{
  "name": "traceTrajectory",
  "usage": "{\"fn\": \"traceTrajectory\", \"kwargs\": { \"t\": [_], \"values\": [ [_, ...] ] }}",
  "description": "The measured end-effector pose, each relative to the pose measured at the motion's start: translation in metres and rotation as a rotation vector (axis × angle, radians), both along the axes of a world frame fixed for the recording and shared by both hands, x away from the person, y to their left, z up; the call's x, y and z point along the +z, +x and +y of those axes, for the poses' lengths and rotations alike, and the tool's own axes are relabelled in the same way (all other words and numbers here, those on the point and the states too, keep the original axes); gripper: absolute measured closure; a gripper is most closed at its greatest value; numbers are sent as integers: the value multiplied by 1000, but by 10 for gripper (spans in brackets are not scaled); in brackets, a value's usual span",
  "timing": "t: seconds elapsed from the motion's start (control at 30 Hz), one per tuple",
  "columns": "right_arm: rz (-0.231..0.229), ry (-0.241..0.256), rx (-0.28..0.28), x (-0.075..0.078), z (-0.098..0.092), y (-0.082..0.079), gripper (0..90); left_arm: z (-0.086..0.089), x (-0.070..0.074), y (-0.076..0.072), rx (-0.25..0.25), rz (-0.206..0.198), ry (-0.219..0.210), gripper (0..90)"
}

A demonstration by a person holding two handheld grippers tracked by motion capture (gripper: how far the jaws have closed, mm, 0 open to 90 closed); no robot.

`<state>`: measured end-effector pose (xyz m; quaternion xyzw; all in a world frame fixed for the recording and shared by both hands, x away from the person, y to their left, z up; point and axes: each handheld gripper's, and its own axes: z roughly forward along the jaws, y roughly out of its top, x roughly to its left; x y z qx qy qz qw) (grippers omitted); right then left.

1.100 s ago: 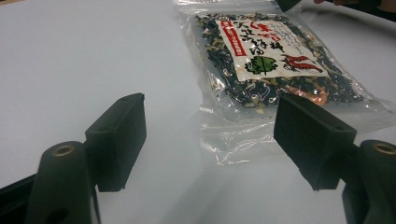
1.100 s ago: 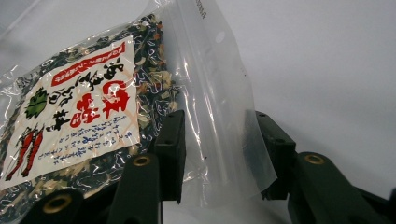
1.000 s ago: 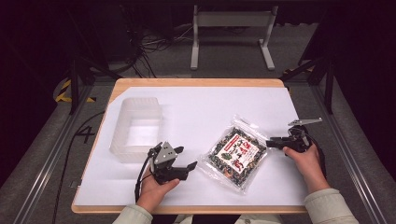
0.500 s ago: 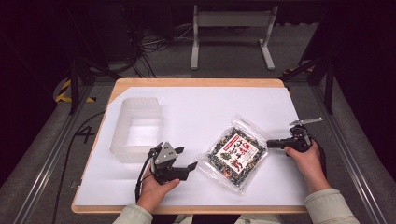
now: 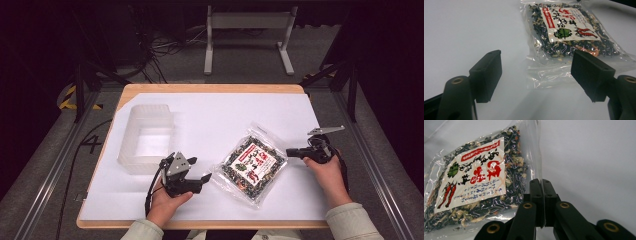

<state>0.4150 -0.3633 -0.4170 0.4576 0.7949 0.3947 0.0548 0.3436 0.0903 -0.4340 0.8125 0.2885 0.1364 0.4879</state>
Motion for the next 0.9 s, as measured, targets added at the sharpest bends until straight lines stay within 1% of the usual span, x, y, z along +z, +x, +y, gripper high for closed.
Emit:
{"fn": "traceTrajectory", "kwargs": {
  "t": [0.07, 0.13, 0.17, 0.2, 0.23, 0.27, 0.33, 0.37, 0.4, 0.43, 0.47, 0.53, 0.57, 0.63, 0.67, 0.73, 0.77, 0.8, 0.83, 0.9],
  "values": [
    [-37, 5, 3, 9, 1, -3, 900, 0, 1, 0, 4, -1, 5, 256],
    [-73, 5, 1, 19, 2, -7, 900, -1, 3, 1, 9, -3, 0, 246],
    [-89, 6, 3, 24, 3, -9, 900, -2, 6, 1, 5, -6, 1, 226],
    [-106, 8, 6, 29, 4, -11, 900, -3, 8, 1, 8, 1, -2, 198],
    [-115, 11, 9, 32, 4, -12, 900, -4, 11, 1, 10, -4, 1, 184],
    [-128, 14, 10, 36, 5, -14, 900, -5, 14, 1, 23, -9, -4, 173],
    [-151, 15, 16, 43, 6, -17, 900, -5, 20, 3, -4, 4, -18, 135],
    [-161, 18, 18, 46, 7, -18, 900, -4, 22, 3, -21, 12, -38, 112],
    [-175, 21, 21, 50, 8, -19, 900, -3, 25, 3, -47, 10, -61, 108],
    [-188, 23, 24, 54, 10, -20, 900, -2, 27, 3, -66, 1, -75, 105],
    [-204, 25, 28, 58, 11, -21, 900, -2, 29, 2, -75, -1, -88, 105],
    [-232, 28, 35, 66, 14, -25, 900, -2, 33, 3, -84, -9, -99, 98],
    [-246, 31, 39, 71, 15, -27, 900, -2, 34, 3, -80, -17, -100, 98],
    [-273, 40, 49, 81, 17, -31, 900, -3, 36, 4, -51, -44, -91, 106],
    [-286, 43, 55, 84, 17, -33, 900, -4, 37, 5, -33, -50, -70, 116],
    [-317, 49, 62, 93, 18, -37, 900, -5, 38, 6, 2, -54, -51, 125],
    [-326, 56, 65, 97, 19, -40, 900, -6, 39, 7, 30, -45, -26, 160],
    [-340, 58, 69, 101, 20, -42, 900, -5, 41, 8, 47, -28, -12, 163],
    [-359, 58, 73, 106, 21, -45, 900, -5, 42, 8, 54, -24, -15, 163],
    [-384, 62, 82, 112, 23, -49, 900, -3, 45, 8, 57, -37, -14, 177]
  ]
}}
